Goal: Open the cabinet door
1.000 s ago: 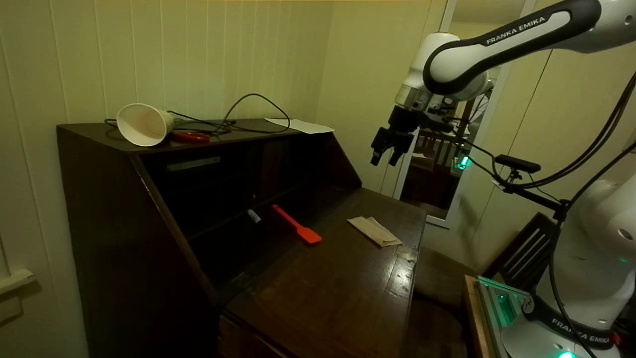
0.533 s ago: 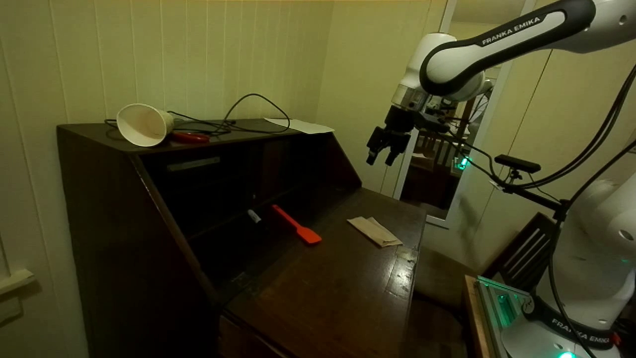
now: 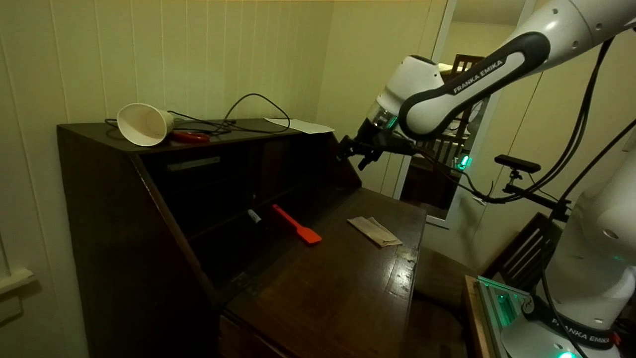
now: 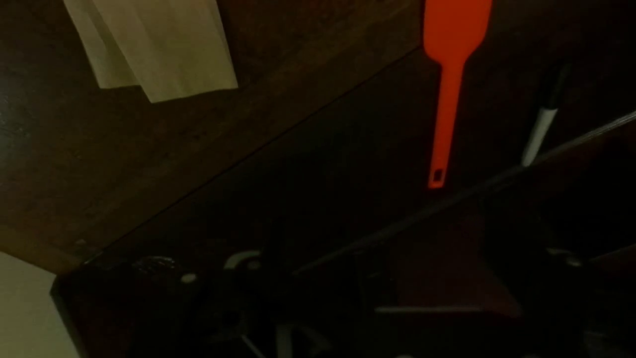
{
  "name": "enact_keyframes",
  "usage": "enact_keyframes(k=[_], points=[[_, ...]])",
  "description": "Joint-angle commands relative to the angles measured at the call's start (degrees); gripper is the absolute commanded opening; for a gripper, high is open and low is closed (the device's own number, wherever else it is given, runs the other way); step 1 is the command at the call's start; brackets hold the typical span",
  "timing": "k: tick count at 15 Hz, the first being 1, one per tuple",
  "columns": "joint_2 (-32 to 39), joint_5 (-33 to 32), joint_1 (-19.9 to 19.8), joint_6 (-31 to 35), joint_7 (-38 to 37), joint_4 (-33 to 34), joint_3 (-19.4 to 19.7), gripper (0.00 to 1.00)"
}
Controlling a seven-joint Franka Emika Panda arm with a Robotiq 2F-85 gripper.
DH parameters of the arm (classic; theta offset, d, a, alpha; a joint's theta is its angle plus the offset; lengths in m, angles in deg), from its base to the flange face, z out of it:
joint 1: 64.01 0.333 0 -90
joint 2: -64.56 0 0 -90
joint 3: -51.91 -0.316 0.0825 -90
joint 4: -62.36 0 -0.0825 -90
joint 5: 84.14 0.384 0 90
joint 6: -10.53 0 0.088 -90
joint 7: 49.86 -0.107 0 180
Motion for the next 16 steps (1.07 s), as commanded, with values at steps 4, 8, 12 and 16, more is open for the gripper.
enact_keyframes(k=[4, 8, 12, 16], points=[[6.1, -29.8, -20.6, -3.5, -28.7, 8.5, -14.3, 1.00], [10.1, -47.7, -19.8, -13.2, -45.5, 13.6, -17.7, 1.00], [16.9, -49.8, -2.8, -18.4, -45.4, 15.8, -6.8, 1.00], [17.0, -46.0, 4.4, -15.0, -43.2, 14.1, -0.5, 1.00]])
